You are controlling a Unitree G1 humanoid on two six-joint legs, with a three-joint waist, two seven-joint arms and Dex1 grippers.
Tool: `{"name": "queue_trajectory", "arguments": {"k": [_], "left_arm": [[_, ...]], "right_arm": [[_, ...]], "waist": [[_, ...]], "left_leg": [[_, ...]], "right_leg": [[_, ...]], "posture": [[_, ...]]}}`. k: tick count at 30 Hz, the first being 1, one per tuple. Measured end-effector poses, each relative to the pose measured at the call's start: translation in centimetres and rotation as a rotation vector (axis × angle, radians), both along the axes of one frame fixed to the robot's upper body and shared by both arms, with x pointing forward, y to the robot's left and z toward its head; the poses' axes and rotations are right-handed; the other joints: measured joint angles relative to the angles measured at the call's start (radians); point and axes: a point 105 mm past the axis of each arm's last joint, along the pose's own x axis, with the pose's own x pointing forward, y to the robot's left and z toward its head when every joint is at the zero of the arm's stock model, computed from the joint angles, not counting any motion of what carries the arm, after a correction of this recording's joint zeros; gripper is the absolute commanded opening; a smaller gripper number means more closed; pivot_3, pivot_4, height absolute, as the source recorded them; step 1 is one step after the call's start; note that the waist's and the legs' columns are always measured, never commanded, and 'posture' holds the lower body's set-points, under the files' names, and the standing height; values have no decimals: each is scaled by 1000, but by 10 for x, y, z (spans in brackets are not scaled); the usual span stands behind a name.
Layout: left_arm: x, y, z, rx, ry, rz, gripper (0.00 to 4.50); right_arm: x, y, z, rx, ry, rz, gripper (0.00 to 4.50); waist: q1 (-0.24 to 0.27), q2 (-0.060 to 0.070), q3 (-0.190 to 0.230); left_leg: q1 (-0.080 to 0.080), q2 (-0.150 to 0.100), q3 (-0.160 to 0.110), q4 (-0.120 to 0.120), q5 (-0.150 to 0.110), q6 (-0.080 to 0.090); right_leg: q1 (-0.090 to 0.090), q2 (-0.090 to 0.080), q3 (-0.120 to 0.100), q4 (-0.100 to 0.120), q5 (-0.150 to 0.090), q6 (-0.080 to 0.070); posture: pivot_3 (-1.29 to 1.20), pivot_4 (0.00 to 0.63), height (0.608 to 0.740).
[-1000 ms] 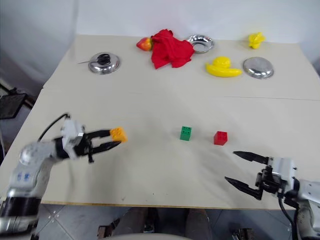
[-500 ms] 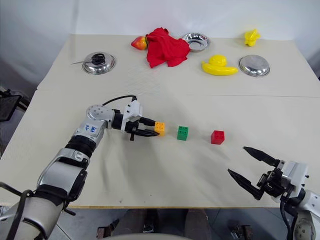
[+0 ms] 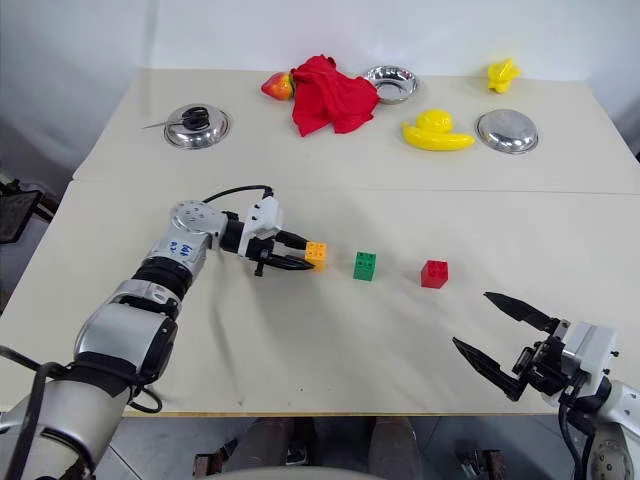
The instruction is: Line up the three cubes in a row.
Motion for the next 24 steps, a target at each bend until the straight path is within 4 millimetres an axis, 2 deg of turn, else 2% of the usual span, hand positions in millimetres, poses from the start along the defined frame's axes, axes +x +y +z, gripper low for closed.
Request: {"name": "queue_trajectory", "arguments": {"k": [7,14,16,19,21,24], "left_arm": [[-5,19,-4,-23,16,19,1468],[-7,23,-5,-32,15,30,1468],[-6,23,-7,-34,14,37,2234],[-8,24,-16,-15,40,49,3089],[-11,26,-16,-19,46,29,3703],[-19,45,-16,-27,52,28,3703]], "right_arm": [[4,1,4,-4,-20,5,4500],[7,1,4,-10,-14,9,4500],[9,3,6,-12,-21,15,4500],[11,4,6,-14,-21,21,4500],[11,4,7,-17,-16,29,4500],[11,3,8,-41,-6,47,4500]], "waist": [[-3,0,0],[-3,0,0],[-2,0,0],[-2,0,0],[-2,0,0],[-7,0,0]], "left_leg": [[0,1,0,0,0,0],[0,1,0,1,0,0],[1,1,0,1,0,0],[0,0,0,1,0,0],[0,0,0,1,0,0],[0,1,0,1,0,0]], "right_leg": [[0,0,0,0,0,0],[0,0,1,1,0,0],[0,0,1,1,0,0],[0,0,1,2,0,0],[0,-1,1,2,0,0],[-1,-1,1,2,0,0]], "posture": [[0,150,740],[0,150,740],[0,150,740],[0,150,740],[0,150,740],[0,150,740]]}}
